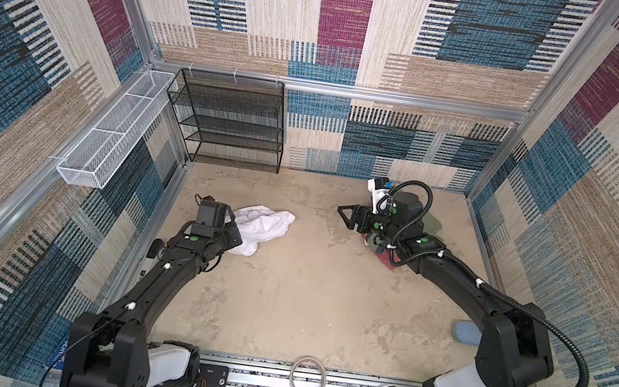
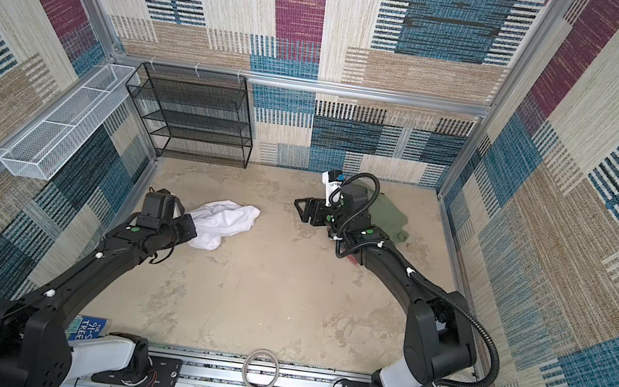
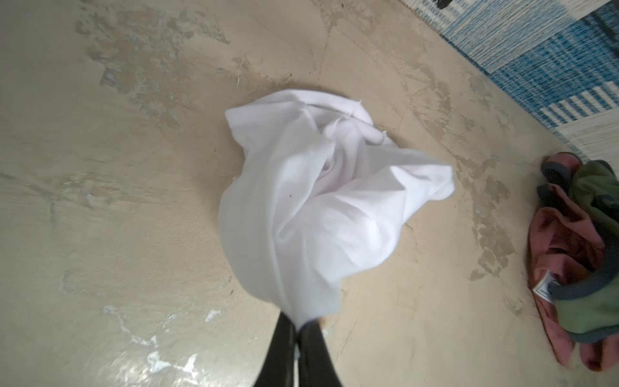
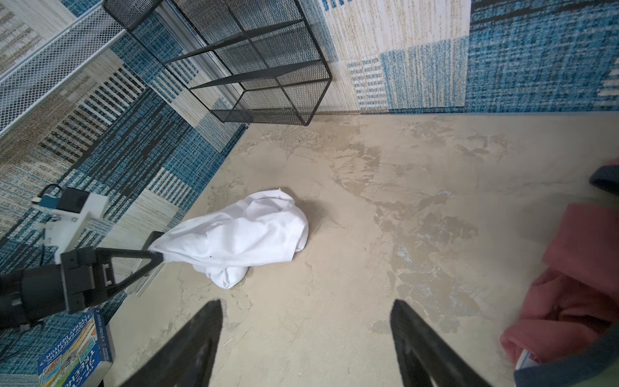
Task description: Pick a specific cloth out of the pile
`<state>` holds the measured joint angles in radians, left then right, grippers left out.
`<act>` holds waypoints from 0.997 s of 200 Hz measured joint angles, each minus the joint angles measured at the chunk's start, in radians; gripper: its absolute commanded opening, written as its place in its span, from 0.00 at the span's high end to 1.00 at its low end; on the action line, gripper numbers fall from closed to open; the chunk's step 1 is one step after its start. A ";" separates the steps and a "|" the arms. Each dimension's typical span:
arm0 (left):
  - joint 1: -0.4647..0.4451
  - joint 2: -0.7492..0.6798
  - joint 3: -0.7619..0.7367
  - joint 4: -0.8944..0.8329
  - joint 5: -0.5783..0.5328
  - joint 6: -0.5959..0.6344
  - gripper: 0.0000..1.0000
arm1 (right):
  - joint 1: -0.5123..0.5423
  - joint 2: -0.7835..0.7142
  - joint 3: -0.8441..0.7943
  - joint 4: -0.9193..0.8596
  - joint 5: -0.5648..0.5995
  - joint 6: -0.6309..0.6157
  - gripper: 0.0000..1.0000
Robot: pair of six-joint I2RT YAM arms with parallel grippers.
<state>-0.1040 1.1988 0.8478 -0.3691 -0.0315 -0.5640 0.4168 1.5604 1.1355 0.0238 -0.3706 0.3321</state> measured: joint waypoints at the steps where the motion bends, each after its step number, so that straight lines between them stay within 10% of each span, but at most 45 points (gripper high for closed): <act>1: 0.000 -0.002 0.001 -0.002 0.000 0.001 1.00 | 0.000 0.000 0.000 0.000 0.000 0.000 0.18; 48: -0.010 0.031 0.156 -0.076 0.014 0.046 1.00 | 0.000 0.006 -0.019 0.018 -0.027 0.011 0.19; 160: -0.137 0.641 0.456 0.043 0.220 0.088 1.00 | 0.000 -0.087 -0.084 0.022 -0.010 0.022 0.18; 199: -0.134 0.668 0.443 0.053 0.236 0.074 0.62 | 0.000 -0.089 -0.084 0.017 0.005 0.023 0.18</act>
<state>-0.2382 1.8671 1.2903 -0.3164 0.2047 -0.4904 0.4168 1.4719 1.0515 0.0406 -0.3660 0.3546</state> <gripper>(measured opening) 0.326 0.821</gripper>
